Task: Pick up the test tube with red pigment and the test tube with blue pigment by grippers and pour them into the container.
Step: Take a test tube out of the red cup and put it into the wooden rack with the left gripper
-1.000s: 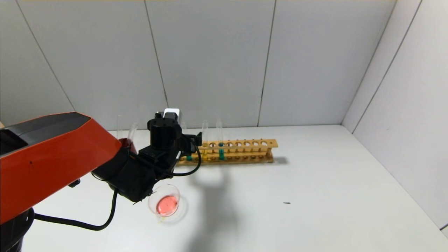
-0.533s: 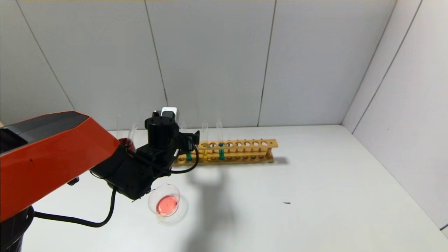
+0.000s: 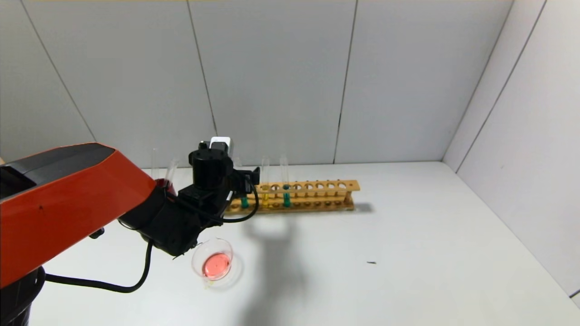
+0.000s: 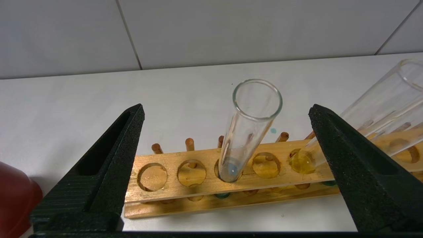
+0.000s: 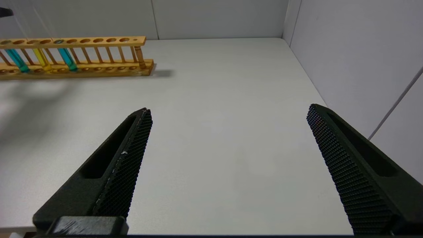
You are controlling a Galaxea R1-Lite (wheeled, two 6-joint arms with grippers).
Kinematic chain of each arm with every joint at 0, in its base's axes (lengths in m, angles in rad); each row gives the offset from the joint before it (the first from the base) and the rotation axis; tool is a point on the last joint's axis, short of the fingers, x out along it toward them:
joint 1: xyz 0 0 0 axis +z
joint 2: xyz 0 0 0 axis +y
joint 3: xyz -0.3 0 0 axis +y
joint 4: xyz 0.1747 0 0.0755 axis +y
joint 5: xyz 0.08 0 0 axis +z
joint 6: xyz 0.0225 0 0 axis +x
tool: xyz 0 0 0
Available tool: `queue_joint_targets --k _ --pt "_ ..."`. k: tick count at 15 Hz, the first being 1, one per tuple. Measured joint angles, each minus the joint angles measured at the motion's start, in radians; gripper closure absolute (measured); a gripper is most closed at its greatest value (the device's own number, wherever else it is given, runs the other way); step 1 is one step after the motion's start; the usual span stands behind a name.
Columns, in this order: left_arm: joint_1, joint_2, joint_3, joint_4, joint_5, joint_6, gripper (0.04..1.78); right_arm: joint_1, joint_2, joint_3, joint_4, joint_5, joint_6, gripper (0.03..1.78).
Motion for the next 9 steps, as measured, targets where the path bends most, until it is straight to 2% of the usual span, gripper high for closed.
queue_joint_targets --k 3,5,7,9 --pt "0.000 0.010 -0.006 -0.003 0.000 0.004 0.13 0.000 0.000 0.000 0.000 0.000 0.000 0.10" --pt "0.000 0.017 -0.008 -0.004 0.000 0.004 0.31 0.000 0.000 0.000 0.000 0.000 0.000 0.10" --pt "0.000 0.020 -0.006 -0.006 0.000 0.004 0.58 0.000 0.000 0.000 0.000 0.000 0.000 0.10" --pt "0.000 0.022 -0.003 -0.006 0.000 0.004 0.97 0.000 0.000 0.000 0.000 0.000 0.000 0.10"
